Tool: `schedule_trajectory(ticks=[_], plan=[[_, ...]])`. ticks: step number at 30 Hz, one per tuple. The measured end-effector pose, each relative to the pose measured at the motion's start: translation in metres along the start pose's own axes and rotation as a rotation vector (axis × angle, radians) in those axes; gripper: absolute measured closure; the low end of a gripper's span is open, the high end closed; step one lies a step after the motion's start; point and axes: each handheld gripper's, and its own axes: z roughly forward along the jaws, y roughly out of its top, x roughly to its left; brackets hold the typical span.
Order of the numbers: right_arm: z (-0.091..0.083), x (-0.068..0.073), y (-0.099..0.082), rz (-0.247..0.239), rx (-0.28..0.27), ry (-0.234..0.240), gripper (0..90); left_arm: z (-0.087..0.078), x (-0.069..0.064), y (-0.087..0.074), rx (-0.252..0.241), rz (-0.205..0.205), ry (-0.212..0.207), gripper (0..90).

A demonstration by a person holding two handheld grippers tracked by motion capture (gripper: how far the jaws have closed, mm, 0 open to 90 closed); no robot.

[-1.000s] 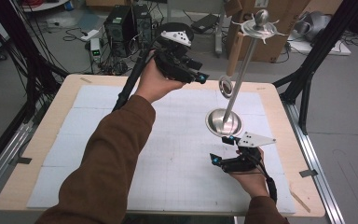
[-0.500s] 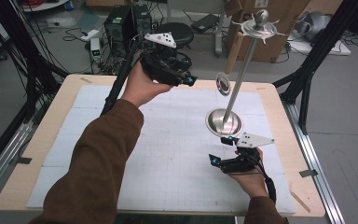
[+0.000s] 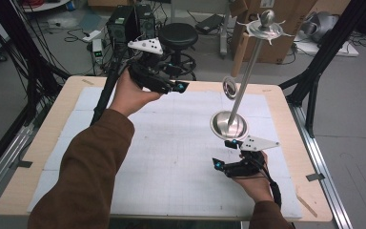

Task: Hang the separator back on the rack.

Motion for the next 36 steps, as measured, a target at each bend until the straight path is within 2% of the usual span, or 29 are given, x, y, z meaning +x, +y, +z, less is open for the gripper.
schedule_trajectory(ticks=[9, 12, 20, 24, 30, 36], plan=[[0.001, 0.001, 0.0, -0.004, 0.006, 0.003, 15.2, -0.017, 0.002, -0.022, -0.023, -0.035, 0.028, 27.1], [0.001, 0.001, 0.0, -0.006, 0.007, 0.004, 15.3, -0.022, 0.003, -0.029, -0.017, -0.033, 0.031, 25.8], [0.001, 0.001, 0.0, -0.006, 0.006, 0.002, 15.3, -0.036, 0.004, -0.05, -0.033, -0.058, 0.046, 21.2], [0.001, 0.001, 0.0, -0.007, 0.005, -0.001, 15.3, -0.044, 0.006, -0.06, -0.019, -0.067, 0.064, 20.6], [0.001, 0.001, 0.0, -0.012, 0.009, -0.002, 15.3, -0.055, 0.007, -0.073, -0.023, -0.075, 0.088, 19.6], [0.0, 0.001, 0.0, -0.008, 0.003, -0.003, 15.3, -0.063, 0.006, -0.084, -0.037, -0.096, 0.094, 18.6]])
